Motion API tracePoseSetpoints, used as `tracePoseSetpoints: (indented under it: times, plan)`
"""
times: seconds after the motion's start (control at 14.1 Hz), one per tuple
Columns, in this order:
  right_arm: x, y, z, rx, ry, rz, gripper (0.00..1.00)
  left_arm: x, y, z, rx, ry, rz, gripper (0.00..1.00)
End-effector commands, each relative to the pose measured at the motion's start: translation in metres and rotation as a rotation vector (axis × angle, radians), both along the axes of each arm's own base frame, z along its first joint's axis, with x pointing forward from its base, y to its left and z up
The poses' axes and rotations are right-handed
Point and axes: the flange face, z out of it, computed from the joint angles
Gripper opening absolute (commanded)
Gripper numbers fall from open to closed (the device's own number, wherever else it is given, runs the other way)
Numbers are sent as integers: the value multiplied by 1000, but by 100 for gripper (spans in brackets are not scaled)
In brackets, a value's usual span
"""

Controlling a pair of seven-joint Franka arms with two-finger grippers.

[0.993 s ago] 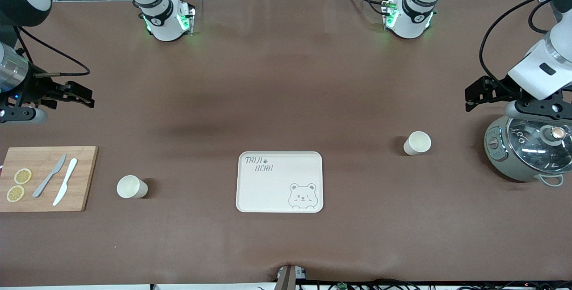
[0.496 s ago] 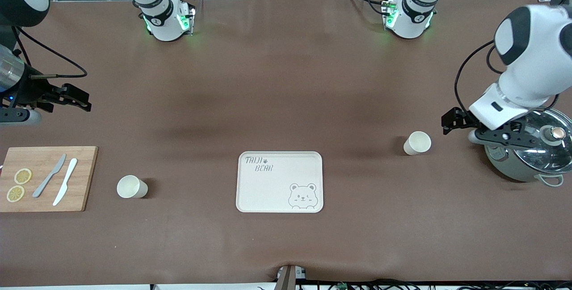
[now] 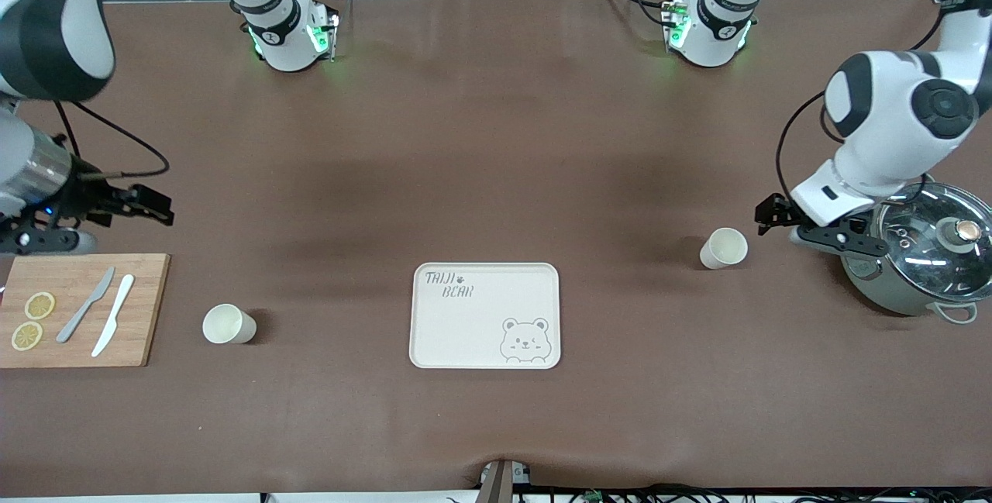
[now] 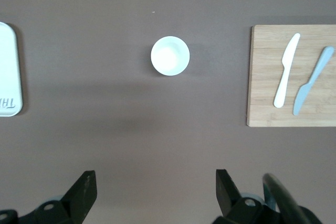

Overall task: Place white IKEA cup upright on tray with both arms
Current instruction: 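Reach the right gripper to one white cup while the left gripper reaches the other, then close the right gripper on its cup while the left gripper grasps its cup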

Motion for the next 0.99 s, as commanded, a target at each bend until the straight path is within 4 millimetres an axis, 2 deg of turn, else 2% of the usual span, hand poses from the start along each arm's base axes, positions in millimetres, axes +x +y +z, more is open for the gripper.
tracePoseSetpoints:
  times: [0.0, 0.28, 0.5, 0.71, 0.92]
  plan:
    - [19, -3, -43, -7, 21, -5, 100, -14, 0, -30, -8, -9, -14, 100]
    - [40, 1, -115, -8, 62, 2, 100, -14, 0, -74, -11, -12, -13, 100]
    - [51, 12, -158, 16, 61, 3, 100, -14, 0, -106, -13, -10, -14, 100]
    - [62, 23, -188, 34, 25, 7, 100, -13, 1, -129, -14, -17, -14, 100]
    - [73, 31, -215, 34, -30, 17, 100, -13, 1, -136, -12, -18, -40, 100]
